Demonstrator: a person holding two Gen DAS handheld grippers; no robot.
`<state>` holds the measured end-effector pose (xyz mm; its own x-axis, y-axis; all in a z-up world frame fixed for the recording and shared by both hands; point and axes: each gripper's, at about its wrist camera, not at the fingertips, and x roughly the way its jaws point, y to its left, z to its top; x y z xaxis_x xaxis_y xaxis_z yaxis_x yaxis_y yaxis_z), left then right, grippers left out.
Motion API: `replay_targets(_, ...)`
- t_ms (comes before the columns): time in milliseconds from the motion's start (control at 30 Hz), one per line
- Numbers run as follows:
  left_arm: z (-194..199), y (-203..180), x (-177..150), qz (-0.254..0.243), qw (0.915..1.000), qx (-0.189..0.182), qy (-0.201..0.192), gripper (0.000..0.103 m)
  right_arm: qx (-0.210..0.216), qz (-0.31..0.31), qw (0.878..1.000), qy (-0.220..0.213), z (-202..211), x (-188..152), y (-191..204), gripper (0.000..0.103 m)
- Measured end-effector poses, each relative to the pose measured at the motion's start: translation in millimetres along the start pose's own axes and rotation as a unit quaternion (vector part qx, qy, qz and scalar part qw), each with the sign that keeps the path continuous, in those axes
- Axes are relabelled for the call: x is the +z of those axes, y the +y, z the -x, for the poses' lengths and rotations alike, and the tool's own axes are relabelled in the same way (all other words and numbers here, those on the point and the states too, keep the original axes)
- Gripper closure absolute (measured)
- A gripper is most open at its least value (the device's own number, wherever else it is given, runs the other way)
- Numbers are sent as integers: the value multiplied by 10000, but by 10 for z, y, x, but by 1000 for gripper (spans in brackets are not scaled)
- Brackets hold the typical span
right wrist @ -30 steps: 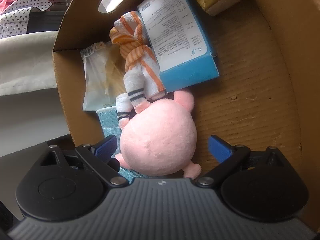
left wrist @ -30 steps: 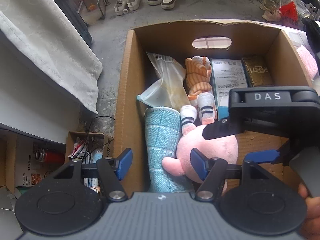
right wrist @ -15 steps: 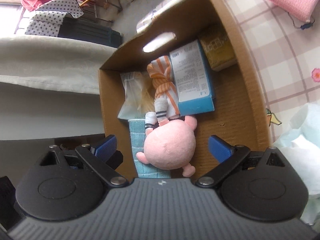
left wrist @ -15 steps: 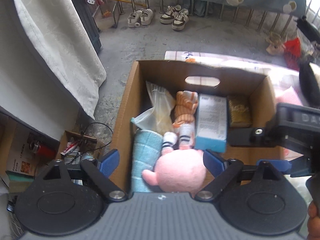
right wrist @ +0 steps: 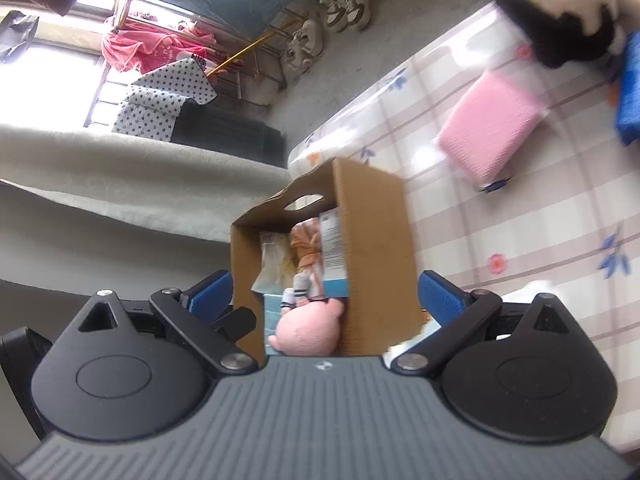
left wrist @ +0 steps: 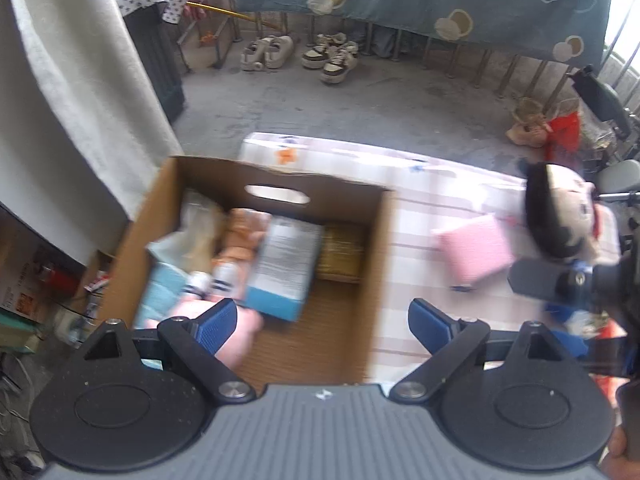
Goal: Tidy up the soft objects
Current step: 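Reach the left tool to the blue wet-wipe pack and grasp it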
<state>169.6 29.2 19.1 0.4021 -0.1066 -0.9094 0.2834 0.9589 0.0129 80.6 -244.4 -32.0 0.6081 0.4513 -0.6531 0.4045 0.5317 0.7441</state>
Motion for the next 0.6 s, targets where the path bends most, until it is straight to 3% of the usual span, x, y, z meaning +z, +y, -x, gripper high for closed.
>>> replay_targets(200,94,-1174,-26,17,9988,-475,71,9,-543,-152,9981,-230,1019,471,-965,4)
replay_targets(333,33,-1962,-77,-117,9968,-777,111,9,-895,-233,9949,-390,1489,858,-1563,4)
replay_targets(467,-234,-2676,-151,-390,9939,-945,422,9,-1193,-192,9924,-236,1597,1272,-2053,4)
replay_targets(600,-579,-3208,-249,-697,9932,-742,559,9,-1242,-172,9921,44,1379,1651,-2372,4)
